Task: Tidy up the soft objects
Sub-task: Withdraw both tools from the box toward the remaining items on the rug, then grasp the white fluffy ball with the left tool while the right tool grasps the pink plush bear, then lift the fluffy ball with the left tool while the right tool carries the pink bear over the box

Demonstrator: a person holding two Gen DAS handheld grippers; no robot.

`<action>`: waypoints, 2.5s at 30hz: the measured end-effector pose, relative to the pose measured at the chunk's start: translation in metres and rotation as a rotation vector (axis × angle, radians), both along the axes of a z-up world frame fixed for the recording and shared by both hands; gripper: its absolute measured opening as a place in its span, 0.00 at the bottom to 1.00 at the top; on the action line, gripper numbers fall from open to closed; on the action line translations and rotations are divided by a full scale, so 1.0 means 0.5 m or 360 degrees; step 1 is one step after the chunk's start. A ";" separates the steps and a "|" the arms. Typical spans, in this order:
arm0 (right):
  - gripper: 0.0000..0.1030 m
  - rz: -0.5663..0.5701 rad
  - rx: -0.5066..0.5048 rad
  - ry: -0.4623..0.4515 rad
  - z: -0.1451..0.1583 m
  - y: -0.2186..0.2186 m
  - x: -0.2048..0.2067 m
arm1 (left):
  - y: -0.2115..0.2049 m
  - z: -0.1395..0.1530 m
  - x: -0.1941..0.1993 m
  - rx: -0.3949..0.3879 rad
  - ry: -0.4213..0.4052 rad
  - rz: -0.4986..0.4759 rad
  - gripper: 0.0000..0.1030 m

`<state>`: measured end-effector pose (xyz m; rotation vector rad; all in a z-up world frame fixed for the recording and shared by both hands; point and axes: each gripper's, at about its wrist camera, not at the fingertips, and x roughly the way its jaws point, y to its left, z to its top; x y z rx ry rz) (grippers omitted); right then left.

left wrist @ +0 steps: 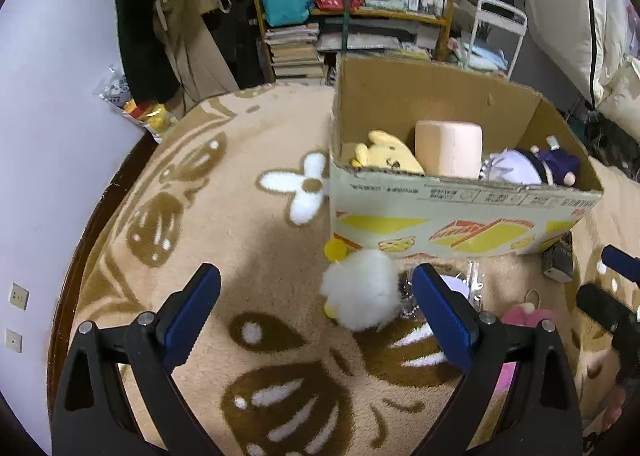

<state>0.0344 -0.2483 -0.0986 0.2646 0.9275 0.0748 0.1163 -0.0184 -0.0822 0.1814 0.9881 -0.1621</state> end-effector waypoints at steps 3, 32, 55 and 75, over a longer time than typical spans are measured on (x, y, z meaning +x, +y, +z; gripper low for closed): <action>1.00 0.0033 0.0029 0.0057 -0.017 0.011 0.003 | -0.008 -0.021 0.012 0.0005 0.0057 -0.0014 0.93; 0.74 0.0180 0.0209 0.0363 -0.135 0.070 0.024 | -0.026 -0.116 0.040 -0.0221 0.0281 -0.0041 0.37; 0.56 0.0217 -0.0010 0.0229 -0.087 0.117 -0.005 | -0.004 -0.033 -0.073 -0.0153 0.0074 0.0101 0.33; 0.41 0.0141 -0.0029 0.0119 -0.046 0.077 -0.013 | 0.005 -0.019 -0.080 -0.0184 -0.0010 0.0146 0.32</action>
